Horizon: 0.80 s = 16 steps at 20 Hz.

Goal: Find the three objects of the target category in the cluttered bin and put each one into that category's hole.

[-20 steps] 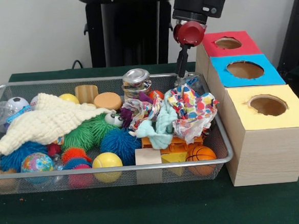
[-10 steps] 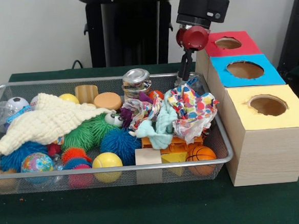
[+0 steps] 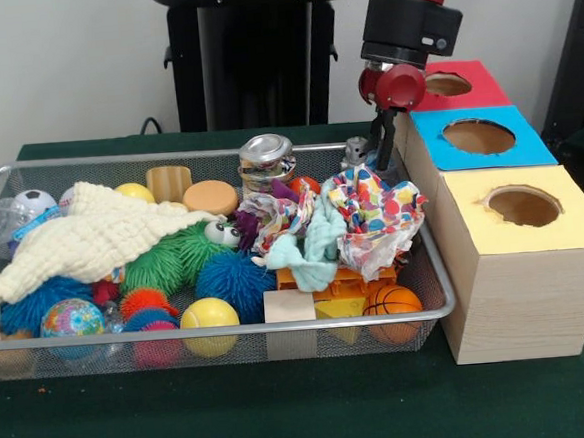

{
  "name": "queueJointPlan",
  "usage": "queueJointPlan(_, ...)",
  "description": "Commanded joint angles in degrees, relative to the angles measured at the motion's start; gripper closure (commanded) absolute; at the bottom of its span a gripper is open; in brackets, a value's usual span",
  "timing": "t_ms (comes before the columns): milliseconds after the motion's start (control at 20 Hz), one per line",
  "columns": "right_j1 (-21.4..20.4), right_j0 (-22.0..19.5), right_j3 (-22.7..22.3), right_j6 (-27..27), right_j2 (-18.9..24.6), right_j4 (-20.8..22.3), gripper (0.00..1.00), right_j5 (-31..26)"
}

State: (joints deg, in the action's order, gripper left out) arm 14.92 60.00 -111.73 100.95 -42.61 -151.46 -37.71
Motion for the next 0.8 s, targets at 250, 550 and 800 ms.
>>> queueJointPlan(250, -3.64, -4.1, 3.06, 1.03, 10.79, 10.84, 0.0, -3.89)
queueJointPlan(550, -5.17, -6.02, 1.69, -0.96, 10.48, 14.39, 0.0, -4.53)
queueJointPlan(800, -4.89, -6.36, 2.44, -2.21, 11.77, 14.23, 0.0, -4.74)
